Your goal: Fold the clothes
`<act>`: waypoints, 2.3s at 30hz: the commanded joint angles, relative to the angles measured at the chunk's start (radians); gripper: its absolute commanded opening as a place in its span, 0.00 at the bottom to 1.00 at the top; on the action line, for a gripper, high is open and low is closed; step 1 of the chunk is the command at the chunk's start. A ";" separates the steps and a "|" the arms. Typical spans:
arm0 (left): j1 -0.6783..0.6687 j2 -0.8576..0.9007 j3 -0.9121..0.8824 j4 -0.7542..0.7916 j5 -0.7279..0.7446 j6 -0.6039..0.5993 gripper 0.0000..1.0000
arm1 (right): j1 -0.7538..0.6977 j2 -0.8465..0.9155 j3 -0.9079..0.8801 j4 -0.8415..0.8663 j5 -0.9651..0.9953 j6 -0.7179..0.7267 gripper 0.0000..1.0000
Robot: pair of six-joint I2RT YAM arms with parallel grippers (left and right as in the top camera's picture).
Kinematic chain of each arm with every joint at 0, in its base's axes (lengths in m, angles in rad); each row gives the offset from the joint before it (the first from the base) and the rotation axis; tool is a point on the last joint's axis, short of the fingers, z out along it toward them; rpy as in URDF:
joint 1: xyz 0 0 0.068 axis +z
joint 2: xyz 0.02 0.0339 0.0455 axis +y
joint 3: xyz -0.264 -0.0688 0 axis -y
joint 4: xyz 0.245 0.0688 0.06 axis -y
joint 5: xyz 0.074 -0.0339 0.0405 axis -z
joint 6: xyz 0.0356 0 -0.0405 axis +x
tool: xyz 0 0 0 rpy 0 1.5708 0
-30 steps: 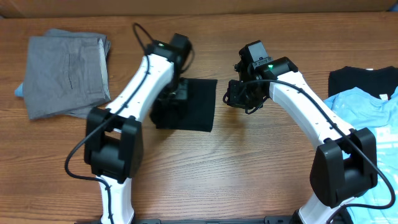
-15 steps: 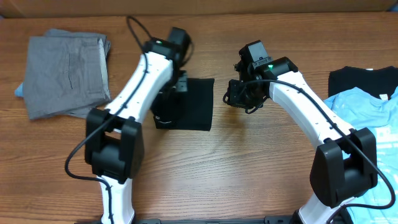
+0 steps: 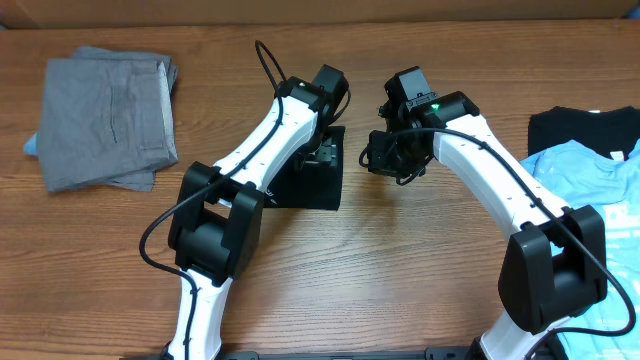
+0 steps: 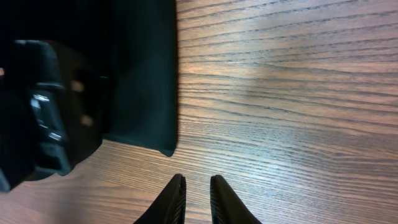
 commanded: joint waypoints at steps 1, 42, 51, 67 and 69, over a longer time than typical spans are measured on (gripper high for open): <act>-0.019 0.012 0.077 -0.040 0.034 0.019 1.00 | -0.004 -0.003 0.004 -0.003 0.011 -0.006 0.17; 0.192 0.003 -0.019 0.006 0.822 0.359 0.04 | -0.004 -0.003 0.004 -0.002 0.022 -0.006 0.18; 0.189 -0.001 -0.014 0.006 0.815 0.336 0.04 | -0.007 -0.003 0.004 -0.008 0.064 -0.005 0.18; 0.103 -0.003 0.005 0.181 0.792 0.273 0.04 | -0.109 -0.003 0.004 -0.034 -0.154 -0.162 0.27; 0.122 -0.003 0.029 0.126 0.716 0.253 0.04 | -0.106 -0.003 0.004 -0.051 -0.232 -0.248 0.32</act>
